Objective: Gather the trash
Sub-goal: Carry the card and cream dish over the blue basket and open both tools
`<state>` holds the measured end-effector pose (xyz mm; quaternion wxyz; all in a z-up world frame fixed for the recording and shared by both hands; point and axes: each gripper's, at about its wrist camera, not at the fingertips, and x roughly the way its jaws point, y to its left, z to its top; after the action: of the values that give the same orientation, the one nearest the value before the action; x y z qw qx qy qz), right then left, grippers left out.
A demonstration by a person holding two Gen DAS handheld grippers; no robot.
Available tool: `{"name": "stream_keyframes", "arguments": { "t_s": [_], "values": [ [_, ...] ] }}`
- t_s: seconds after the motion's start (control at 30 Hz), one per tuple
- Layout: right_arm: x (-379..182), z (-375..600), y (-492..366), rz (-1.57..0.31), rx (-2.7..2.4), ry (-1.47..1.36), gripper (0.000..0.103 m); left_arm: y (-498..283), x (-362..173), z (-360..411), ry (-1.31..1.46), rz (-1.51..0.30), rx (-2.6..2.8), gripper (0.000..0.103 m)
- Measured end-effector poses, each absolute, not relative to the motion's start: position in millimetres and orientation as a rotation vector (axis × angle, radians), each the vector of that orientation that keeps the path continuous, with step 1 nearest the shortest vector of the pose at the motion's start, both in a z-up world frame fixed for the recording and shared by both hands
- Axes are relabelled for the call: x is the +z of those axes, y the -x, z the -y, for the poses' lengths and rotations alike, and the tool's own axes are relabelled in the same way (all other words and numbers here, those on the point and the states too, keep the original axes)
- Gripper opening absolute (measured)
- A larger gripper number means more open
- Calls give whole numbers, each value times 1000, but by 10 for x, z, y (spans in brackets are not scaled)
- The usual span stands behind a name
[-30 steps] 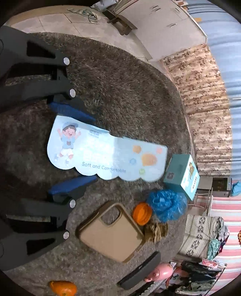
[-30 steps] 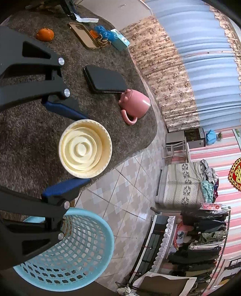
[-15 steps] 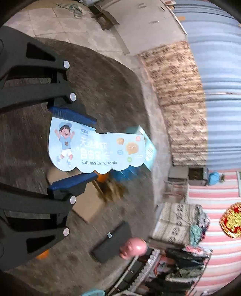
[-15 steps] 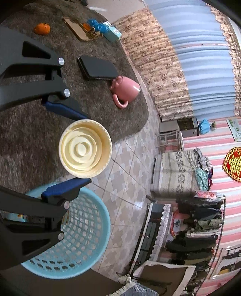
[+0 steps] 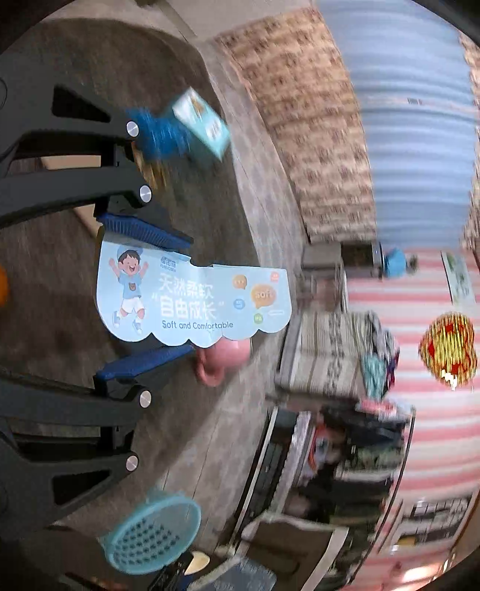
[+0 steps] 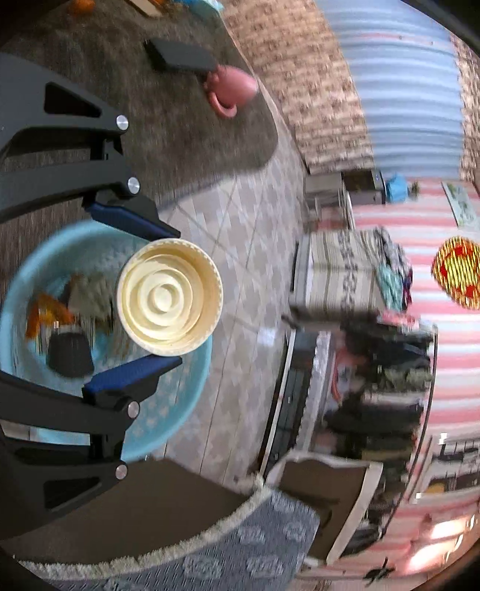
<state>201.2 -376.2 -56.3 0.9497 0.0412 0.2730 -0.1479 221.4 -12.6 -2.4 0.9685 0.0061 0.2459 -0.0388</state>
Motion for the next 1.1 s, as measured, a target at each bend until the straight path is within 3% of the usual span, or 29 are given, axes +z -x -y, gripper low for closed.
{"name": "stream_keyframes", "arguments": {
  "t_s": [0.47, 1.1],
  "values": [
    [-662, 4665, -1764, -563, -520, -183, 61, -2387, -369, 2231, -134, -481, -438, 52],
    [-879, 5020, -1705, -597, -565, -246, 61, -2705, -714, 3585, -203, -558, -682, 53]
  ]
}}
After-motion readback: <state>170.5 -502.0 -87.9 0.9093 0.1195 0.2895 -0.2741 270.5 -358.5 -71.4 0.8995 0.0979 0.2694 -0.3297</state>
